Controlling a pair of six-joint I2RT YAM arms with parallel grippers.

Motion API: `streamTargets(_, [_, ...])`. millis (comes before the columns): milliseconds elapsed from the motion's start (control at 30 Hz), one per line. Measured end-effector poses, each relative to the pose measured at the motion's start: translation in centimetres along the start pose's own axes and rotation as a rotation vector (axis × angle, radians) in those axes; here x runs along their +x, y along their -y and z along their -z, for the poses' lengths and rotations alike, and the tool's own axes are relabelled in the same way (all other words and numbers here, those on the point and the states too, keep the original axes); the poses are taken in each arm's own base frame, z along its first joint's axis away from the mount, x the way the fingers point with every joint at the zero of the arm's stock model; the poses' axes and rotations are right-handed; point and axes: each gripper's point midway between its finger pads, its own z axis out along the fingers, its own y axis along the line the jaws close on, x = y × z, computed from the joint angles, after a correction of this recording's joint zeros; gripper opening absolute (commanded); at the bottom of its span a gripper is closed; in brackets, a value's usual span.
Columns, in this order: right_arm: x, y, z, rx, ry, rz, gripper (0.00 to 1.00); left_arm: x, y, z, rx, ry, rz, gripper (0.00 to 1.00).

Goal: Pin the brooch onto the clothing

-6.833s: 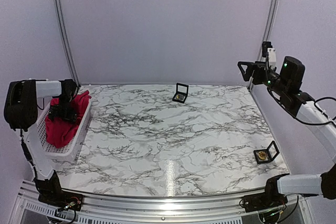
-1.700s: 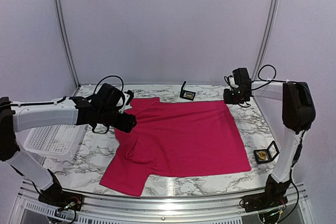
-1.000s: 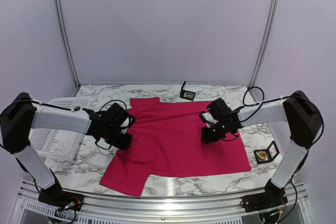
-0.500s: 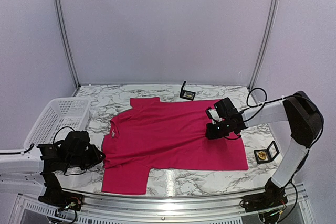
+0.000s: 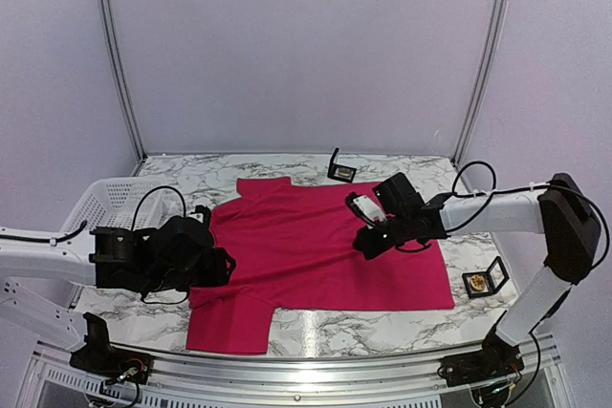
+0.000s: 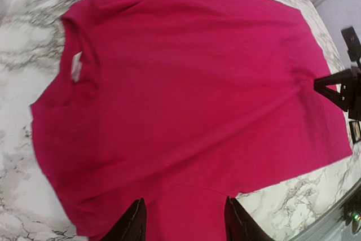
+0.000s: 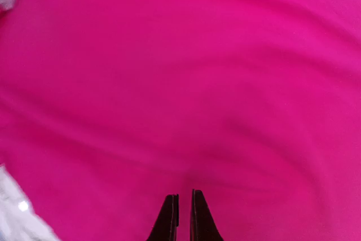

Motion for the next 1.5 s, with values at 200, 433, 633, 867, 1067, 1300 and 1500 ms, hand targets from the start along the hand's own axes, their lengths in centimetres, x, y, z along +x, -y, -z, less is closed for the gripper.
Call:
streamTargets(200, [1.7,-19.3,3.7,-0.479,0.072,0.448,0.04,-0.1,1.5,-0.4,-0.066,0.001,-0.134,0.57])
streamTargets(433, [7.9,-28.9,1.3,-0.698,0.01,0.652,0.02,-6.3,-2.5,4.1,-0.087,0.199,0.011,0.58])
streamTargets(633, [10.9,-32.5,-1.9,-0.681,-0.039,0.753,0.0,-8.7,-5.1,5.8,-0.142,0.28,0.041,0.6])
streamTargets(867, [13.0,-31.2,-0.8,-0.624,-0.08,0.835,0.0,-8.6,-5.9,5.3,-0.191,0.263,-0.03,0.61])
streamTargets(1067, [17.4,-27.6,3.4,-0.633,-0.234,0.875,0.0,-7.9,-6.5,3.4,-0.274,0.205,-0.127,0.65])
streamTargets(1300, [12.7,-27.6,10.1,-0.686,-0.105,0.835,0.0,-8.9,-7.3,-0.6,-0.369,0.069,-0.222,0.58])
streamTargets(1500, [-4.5,-13.7,10.0,-0.319,0.216,0.403,0.0,-15.7,-5.3,-6.2,-0.355,0.009,-0.246,0.53])
